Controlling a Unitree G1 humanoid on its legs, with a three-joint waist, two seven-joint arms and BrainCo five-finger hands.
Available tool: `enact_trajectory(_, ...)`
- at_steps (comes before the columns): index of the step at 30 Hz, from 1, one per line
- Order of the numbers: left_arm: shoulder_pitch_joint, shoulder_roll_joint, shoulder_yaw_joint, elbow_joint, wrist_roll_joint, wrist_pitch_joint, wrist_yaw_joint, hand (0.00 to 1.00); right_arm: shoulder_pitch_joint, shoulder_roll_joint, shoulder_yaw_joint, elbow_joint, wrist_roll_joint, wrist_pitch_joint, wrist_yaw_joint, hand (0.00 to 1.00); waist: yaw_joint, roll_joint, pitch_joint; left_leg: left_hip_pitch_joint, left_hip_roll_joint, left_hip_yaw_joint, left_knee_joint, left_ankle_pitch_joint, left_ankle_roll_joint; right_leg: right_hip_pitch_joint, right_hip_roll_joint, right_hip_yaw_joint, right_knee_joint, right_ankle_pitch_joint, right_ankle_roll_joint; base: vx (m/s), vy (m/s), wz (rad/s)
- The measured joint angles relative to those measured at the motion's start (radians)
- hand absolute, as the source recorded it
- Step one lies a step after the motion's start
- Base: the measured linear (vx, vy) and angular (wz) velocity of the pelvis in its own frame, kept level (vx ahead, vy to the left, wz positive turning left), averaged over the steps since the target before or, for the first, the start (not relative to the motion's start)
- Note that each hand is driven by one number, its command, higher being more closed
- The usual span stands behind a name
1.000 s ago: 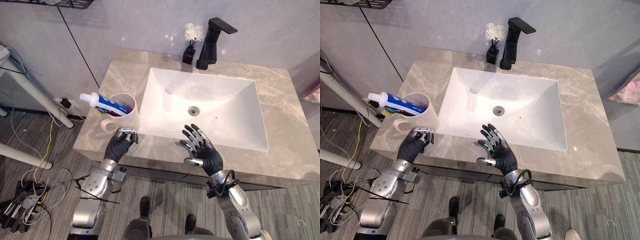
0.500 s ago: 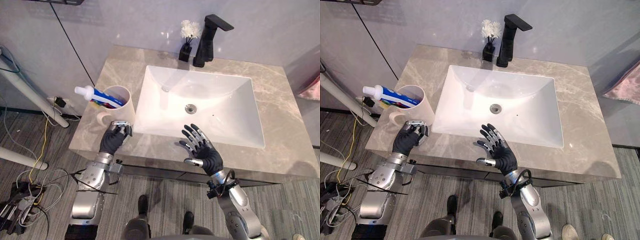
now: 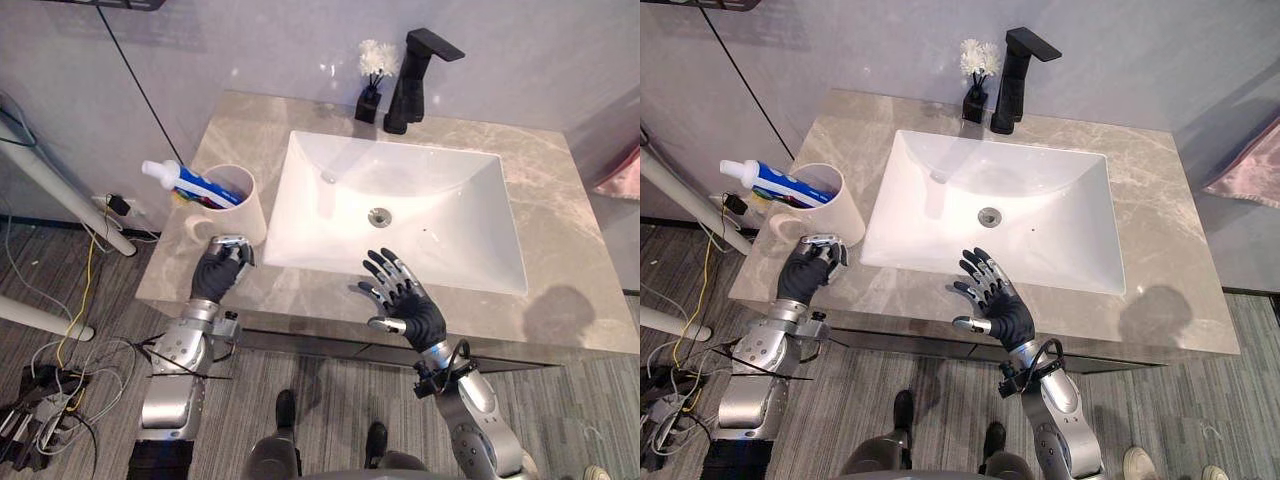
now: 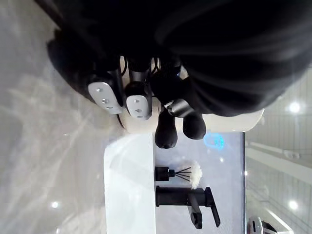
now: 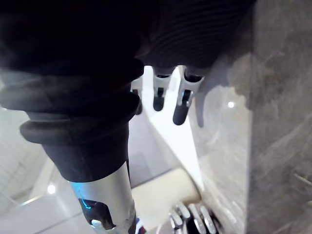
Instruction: Organize washtable
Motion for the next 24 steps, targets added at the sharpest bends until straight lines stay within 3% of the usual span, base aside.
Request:
enact_trajectory(9,-0.075,0.081,0.04,0.08,0.018,0.008,0.038,1.0,0.005,0.0,-0.002,-0.002,0.0,0.0,0.001,0.0,0.001,-0.002,-0.001,-0.004,0.005,0.002,0.0,-0.001,0.002,-0.006,0.006,-0.003,0.0,0.011,-0.017,0.0,0.0,-0.01)
enact_trajectory(24,-0.115,0.106,0.057,0.117,0.026,0.022,0.043,1.0,0.018,-0.003,-0.004,-0.009,0.0,0.0,0.001,0.0,0.001,-0.002,-0.001,-0.008,0.014,0.008,0.0,-0.002,0.004,-0.016,0.015,-0.024,-0.006,0.036,-0.022,0.0,0.003,-0.04)
